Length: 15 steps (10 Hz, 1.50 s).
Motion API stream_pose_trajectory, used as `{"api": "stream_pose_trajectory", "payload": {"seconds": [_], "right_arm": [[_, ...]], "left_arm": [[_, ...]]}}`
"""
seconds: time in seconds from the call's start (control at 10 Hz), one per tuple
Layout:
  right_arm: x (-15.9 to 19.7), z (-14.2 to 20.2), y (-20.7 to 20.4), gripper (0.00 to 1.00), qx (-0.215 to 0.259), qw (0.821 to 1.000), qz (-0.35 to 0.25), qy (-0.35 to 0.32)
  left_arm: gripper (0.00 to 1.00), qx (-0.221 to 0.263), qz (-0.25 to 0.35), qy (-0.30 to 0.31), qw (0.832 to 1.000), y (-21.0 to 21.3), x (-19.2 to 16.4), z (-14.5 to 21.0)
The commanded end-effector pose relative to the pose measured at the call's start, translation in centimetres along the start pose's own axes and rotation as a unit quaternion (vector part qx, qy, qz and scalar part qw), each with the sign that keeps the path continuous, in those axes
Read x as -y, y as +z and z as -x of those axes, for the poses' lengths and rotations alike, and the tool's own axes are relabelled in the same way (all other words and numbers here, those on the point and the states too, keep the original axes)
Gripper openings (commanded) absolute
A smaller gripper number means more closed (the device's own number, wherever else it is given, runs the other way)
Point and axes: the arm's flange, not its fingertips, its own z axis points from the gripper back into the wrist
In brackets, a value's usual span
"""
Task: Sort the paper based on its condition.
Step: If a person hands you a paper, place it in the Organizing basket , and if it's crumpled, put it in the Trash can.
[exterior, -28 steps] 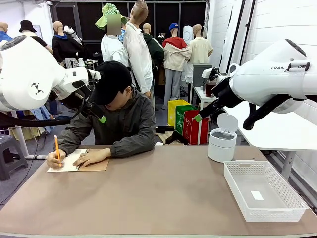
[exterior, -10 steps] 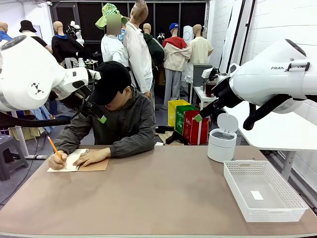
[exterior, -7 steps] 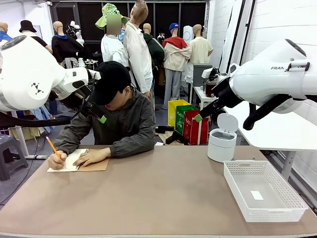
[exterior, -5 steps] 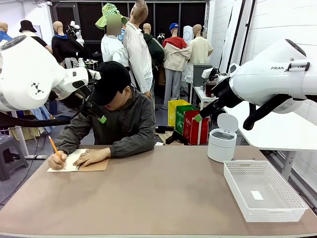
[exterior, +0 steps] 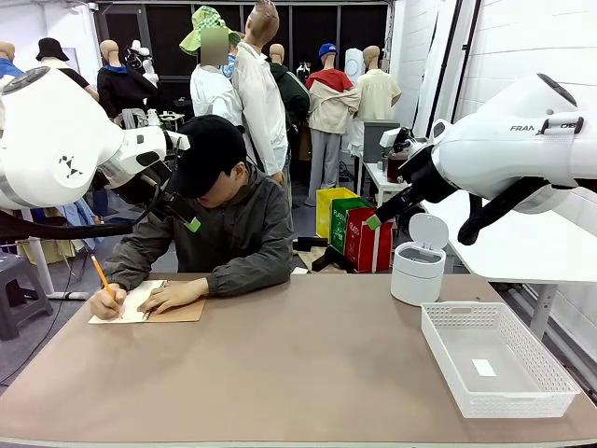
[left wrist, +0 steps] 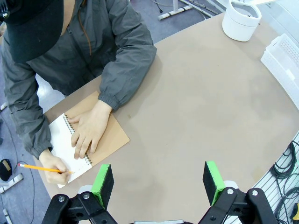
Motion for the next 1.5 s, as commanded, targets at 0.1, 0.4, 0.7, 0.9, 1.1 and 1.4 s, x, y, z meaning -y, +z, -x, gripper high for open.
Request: {"api": "stream_pose_trajectory", "payload": {"seconds": [0.1, 0.4, 0.7, 0.9, 1.1, 1.4], "right_arm": [[0.01, 0.04, -0.02, 1.0, 0.0, 1.0, -0.002, 0.0], [0.01, 0.04, -0.02, 1.0, 0.0, 1.0, -0.002, 0.0], [0.01, 0.04, -0.02, 1.0, 0.0, 1.0, -0.002, 0.0], [0.01, 0.04, -0.02, 1.0, 0.0, 1.0, -0.002, 0.0], [0.01, 0.04, -0.02, 1.0, 0.0, 1.0, -0.002, 0.0], [0.01, 0.04, -0.02, 1.0, 0.0, 1.0, -0.002, 0.0]], "left_arm": [[1.0, 0.002, -0.001, 0.001, 1.0, 0.16, -0.1, -0.11], [1.0, 0.002, -0.001, 0.001, 1.0, 0.16, -0.1, -0.11], [1.0, 0.002, -0.001, 0.001, 1.0, 0.16, -0.1, -0.11], [1.0, 0.002, -0.001, 0.001, 1.0, 0.16, -0.1, -0.11], [1.0, 0.002, -0.001, 0.001, 1.0, 0.16, -0.1, -0.11], [1.0, 0.002, -0.001, 0.001, 1.0, 0.16, -0.1, -0.11]]}}
